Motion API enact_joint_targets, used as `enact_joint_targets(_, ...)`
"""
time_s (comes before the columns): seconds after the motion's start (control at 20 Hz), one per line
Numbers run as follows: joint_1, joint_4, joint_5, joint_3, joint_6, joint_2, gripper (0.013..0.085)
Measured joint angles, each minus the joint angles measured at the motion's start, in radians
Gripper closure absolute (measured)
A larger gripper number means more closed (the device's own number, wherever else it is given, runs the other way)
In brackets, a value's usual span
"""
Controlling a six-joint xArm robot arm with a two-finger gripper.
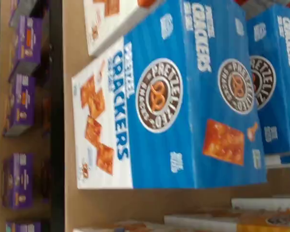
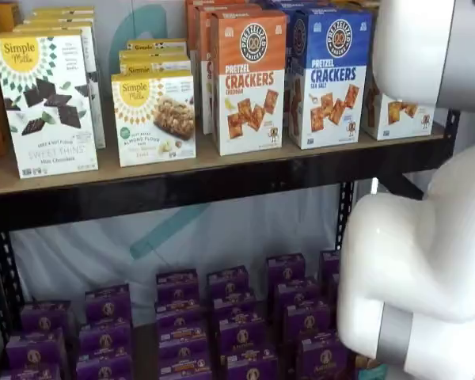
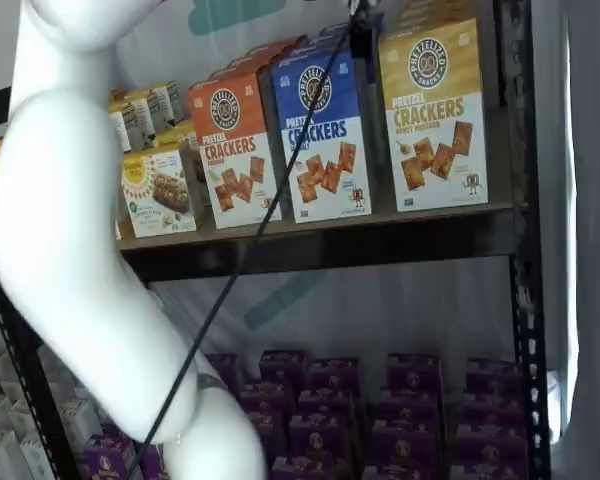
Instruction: Retrieve the yellow and white box located on the top shelf, the sixth one from the left
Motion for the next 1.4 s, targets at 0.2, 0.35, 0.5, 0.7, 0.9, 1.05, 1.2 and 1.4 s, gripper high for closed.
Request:
enact_joint_targets(0.2, 0.024, -0.06, -0.022, -0.05, -0.011, 0.057, 0.013)
enact_joint_targets(0.35, 0.036, -0.095, -0.025, -0.089, -0.015, 0.102, 0.013)
enact_joint_targets(0.5, 0.051, -0.14, -0.014, -0.126, -0.014, 0.141, 0.013)
enact_joint_targets(0.7, 0.065, -0.164, -0.014, -0.152, -0.009, 0.178, 0.013)
enact_joint_targets(0.9, 0.085, -0.196, -0.024, -0.172, -0.002, 0.209, 0.013)
enact_joint_targets(1.05, 0.101, -0.229, -0.013, -0.193, 0.006, 0.229, 0.013)
enact_joint_targets(1.2, 0.121, -0.279, 0.014, -0.222, 0.017, 0.251, 0.013)
enact_joint_targets(1.4, 0.142, -0.335, 0.068, -0.263, 0.033, 0.279, 0.013)
